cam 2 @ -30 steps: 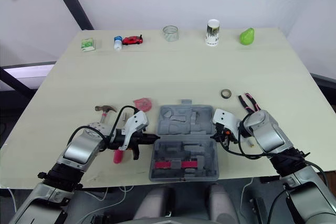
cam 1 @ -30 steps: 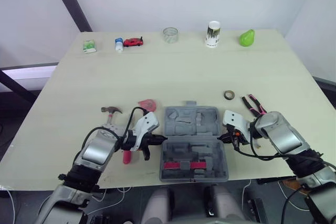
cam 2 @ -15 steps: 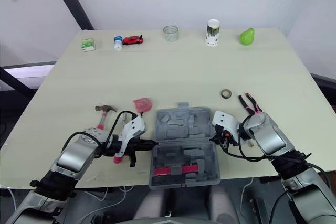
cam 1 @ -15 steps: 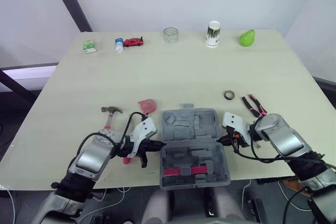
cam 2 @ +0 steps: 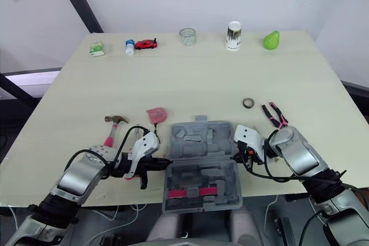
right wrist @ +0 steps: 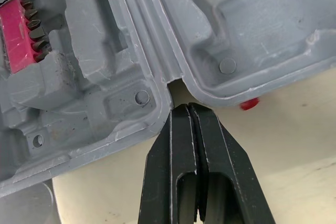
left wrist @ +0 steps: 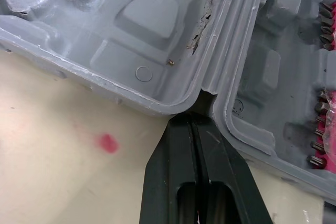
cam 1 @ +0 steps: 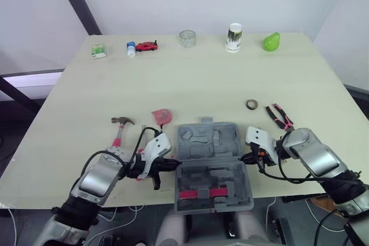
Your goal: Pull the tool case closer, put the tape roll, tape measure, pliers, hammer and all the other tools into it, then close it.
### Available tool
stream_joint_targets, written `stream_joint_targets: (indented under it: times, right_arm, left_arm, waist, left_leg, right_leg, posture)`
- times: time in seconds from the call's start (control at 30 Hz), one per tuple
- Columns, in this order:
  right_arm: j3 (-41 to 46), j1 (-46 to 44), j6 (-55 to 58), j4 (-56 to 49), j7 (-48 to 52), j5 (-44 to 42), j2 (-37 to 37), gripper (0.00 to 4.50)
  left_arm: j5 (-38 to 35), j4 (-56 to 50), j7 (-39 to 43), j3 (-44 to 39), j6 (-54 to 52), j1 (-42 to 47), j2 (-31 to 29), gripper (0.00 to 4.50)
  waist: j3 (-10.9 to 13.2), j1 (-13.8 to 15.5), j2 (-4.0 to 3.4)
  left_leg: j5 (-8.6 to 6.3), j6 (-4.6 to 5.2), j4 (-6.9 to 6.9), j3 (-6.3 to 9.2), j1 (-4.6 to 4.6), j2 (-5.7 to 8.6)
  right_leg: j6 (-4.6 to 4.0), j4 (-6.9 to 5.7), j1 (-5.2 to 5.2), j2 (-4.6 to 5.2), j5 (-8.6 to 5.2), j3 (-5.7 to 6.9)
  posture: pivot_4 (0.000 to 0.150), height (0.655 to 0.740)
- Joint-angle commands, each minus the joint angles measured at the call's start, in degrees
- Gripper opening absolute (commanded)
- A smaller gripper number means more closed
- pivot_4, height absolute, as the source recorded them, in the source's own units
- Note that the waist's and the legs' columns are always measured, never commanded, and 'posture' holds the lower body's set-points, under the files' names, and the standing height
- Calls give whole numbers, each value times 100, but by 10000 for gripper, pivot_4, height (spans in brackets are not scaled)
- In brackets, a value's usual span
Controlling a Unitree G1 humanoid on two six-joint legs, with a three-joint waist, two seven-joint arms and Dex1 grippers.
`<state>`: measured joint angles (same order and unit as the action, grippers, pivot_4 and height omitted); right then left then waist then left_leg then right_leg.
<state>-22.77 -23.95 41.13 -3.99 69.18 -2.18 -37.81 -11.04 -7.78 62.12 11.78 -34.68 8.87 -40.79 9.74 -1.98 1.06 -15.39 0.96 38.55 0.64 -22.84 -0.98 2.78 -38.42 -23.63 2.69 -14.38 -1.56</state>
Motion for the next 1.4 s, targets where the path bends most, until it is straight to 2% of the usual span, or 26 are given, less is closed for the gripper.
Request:
stream_joint_targets:
  times: [0.03, 1.4]
  right_arm:
    - [-7, 22, 31, -268, -19, -106, -90, 0]
    - [-3, 132, 16, -387, -282, -364, -359, 0]
  left_arm:
    - [-59, -144, 1, 77, -61, -78, -67, 586]
    - [-104, -174, -146, -15, -7, -273, -99, 586]
  waist:
    - [0, 0, 0]
    - [0, 8, 0]
  left_leg:
    - [0, 0, 0, 0, 0, 0]
    - [0, 0, 0, 0, 2, 0]
  right_leg:
    - [0, 0, 0, 0, 0, 0]
    - [0, 0, 2, 0, 0, 0]
  posture:
    - [1500, 7400]
    - [1500, 7400]
